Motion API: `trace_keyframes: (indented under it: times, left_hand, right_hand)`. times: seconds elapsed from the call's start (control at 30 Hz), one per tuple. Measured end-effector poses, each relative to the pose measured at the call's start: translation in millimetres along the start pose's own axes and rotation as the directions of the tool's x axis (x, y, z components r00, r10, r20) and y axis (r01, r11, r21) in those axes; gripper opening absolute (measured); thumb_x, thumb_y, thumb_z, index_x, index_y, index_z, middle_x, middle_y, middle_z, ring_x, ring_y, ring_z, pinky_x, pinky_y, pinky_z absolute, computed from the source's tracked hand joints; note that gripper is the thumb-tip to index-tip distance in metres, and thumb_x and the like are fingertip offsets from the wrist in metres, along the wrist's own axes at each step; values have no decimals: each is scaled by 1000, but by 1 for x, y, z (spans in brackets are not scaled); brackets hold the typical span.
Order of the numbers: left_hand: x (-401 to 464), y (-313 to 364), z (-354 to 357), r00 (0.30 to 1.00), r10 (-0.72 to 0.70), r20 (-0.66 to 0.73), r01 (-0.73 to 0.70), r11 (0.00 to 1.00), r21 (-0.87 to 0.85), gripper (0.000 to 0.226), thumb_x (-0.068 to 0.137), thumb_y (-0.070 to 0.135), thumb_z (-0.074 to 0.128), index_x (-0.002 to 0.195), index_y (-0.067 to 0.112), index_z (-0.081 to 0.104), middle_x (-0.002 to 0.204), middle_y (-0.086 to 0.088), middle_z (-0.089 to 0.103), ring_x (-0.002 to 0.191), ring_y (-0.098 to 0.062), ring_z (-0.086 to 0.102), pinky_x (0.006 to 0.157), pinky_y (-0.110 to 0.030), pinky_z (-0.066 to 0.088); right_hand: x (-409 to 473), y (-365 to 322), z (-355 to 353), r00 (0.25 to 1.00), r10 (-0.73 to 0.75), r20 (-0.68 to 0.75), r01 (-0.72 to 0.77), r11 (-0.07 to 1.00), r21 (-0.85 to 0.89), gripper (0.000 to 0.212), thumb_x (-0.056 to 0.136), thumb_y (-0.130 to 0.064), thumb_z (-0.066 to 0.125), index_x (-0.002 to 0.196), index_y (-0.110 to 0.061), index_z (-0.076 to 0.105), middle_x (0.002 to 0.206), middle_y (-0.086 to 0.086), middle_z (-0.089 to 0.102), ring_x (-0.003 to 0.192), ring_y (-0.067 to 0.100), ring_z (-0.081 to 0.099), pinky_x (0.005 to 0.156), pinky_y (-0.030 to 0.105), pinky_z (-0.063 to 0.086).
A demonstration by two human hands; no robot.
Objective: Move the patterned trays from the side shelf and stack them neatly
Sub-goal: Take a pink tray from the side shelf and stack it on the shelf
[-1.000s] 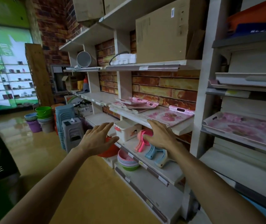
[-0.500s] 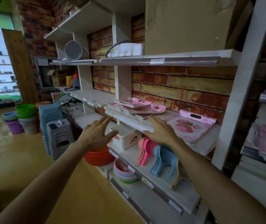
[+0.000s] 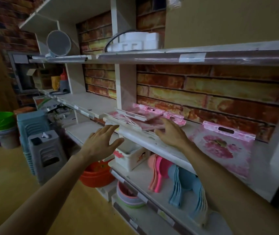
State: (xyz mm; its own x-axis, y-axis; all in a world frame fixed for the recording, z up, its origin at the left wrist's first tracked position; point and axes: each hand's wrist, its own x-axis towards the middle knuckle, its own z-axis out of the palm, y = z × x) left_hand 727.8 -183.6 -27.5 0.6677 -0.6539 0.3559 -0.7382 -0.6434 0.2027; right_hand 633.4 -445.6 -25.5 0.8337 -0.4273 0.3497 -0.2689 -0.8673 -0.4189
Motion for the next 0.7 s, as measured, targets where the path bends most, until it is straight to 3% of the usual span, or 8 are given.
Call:
trace_keyframes:
  times: [0.23,0.43,0.7]
  left_hand:
    - [96,-51,36,992,123,-34,-124,992,-27,73,85,71,23,147,32,27,152,1,38,135,-23,42,108,-49,38]
    - [187,-91,59,972,229,-49,-231,973,-27,65,90,64,29,144,28,35,142,3,49,125,-21,50,100,-46,45]
    - [284,-132,91,930,363,-61,-364,931,-17,51,95,51,41,137,22,46,134,0,57,119,-21,56,98,-44,48]
  right_hand:
    - [98,8,48,999,25,-32,-23,999,41,60,90,-42,56,144,-22,38,145,2,48,129,26,48,101,40,44]
    - [200,22,79,993,110,-46,-106,992,70,64,90,-44,56,146,-19,37,145,8,47,126,29,51,100,40,45]
    - [307,42,120,964,248,-94,-229,957,175,43,91,-29,61,129,-10,54,134,14,55,120,30,54,89,30,41]
